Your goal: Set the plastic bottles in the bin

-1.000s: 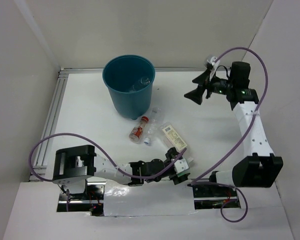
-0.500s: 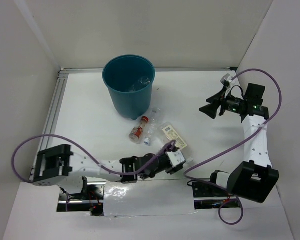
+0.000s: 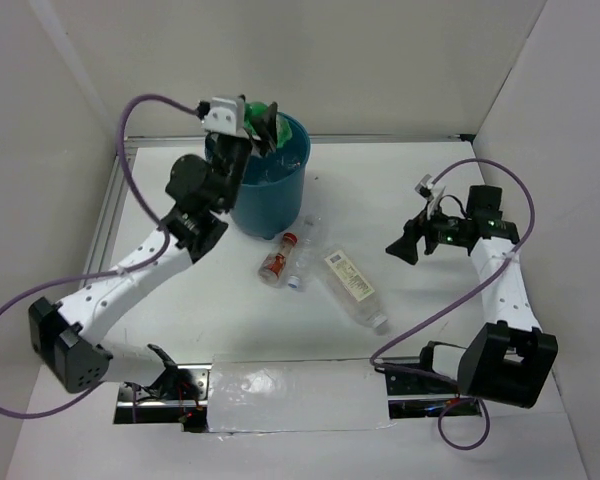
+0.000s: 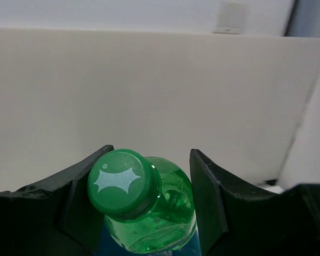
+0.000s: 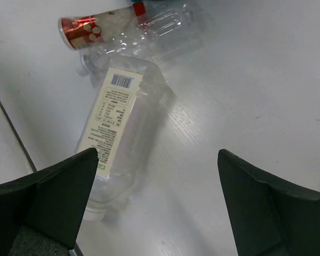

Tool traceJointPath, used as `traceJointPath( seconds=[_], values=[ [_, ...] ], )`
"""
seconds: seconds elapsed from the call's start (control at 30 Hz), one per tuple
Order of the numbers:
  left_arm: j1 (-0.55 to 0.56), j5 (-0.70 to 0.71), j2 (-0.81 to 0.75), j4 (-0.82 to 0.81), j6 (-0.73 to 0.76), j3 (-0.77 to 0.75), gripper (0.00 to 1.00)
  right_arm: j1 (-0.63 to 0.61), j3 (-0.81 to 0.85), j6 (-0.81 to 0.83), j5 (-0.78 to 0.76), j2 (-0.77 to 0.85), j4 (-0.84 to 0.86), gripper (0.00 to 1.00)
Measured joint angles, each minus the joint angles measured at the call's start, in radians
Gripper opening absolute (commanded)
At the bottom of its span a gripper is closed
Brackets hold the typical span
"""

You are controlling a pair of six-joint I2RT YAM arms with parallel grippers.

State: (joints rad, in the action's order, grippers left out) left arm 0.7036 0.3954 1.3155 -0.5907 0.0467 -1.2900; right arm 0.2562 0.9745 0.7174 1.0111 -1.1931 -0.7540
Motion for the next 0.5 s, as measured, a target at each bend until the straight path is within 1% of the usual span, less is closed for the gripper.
traceJointPath(
  seconds=[0.07,0.13,0.17,0.2,0.27,0.3,0.33,0.37,0.4,0.43,0.47,0.5],
  values=[
    [-0.047,0.032,0.073,-0.008,0.002,-0.063,0.0,-0.053,-0.001,-0.014,-0.038,0.001,0.003,1.0],
    [-0.085,0.059,0.15,-0.001,0.002,-0.095,0.0,-0.098,-0.001,-0.049,-0.072,0.003,0.014,0.93],
    [-0.097,0.081,0.187,0.008,0.002,-0.108,0.05,-0.124,-0.001,-0.083,-0.096,0.007,0.03,0.9],
    [-0.109,0.103,0.225,0.024,0.003,-0.116,0.1,-0.146,-0.001,-0.116,-0.122,0.009,0.046,0.88],
    [-0.127,0.143,0.283,0.066,0.002,-0.118,0.24,-0.208,0.002,-0.19,-0.181,0.009,0.08,0.91],
    [-0.139,0.156,0.307,0.094,0.0,-0.118,0.44,-0.241,0.006,-0.219,-0.215,0.003,0.089,0.94],
    [-0.148,0.17,0.327,0.13,-0.005,-0.118,0.57,-0.277,0.016,-0.245,-0.244,-0.009,0.093,1.0],
    [-0.156,0.18,0.339,0.158,-0.01,-0.116,0.64,-0.315,0.031,-0.27,-0.273,-0.028,0.098,1.0],
    [-0.165,0.19,0.346,0.186,-0.019,-0.115,0.73,-0.345,0.048,-0.286,-0.305,-0.055,0.1,1.0],
    [-0.174,0.198,0.349,0.209,-0.026,-0.115,0.79,-0.382,0.075,-0.303,-0.348,-0.093,0.095,1.0],
    [-0.182,0.203,0.349,0.224,-0.031,-0.115,0.79,-0.418,0.103,-0.317,-0.384,-0.138,0.095,1.0],
    [-0.189,0.203,0.349,0.226,-0.037,-0.117,0.86,-0.447,0.126,-0.33,-0.415,-0.182,0.1,1.0]
  ],
)
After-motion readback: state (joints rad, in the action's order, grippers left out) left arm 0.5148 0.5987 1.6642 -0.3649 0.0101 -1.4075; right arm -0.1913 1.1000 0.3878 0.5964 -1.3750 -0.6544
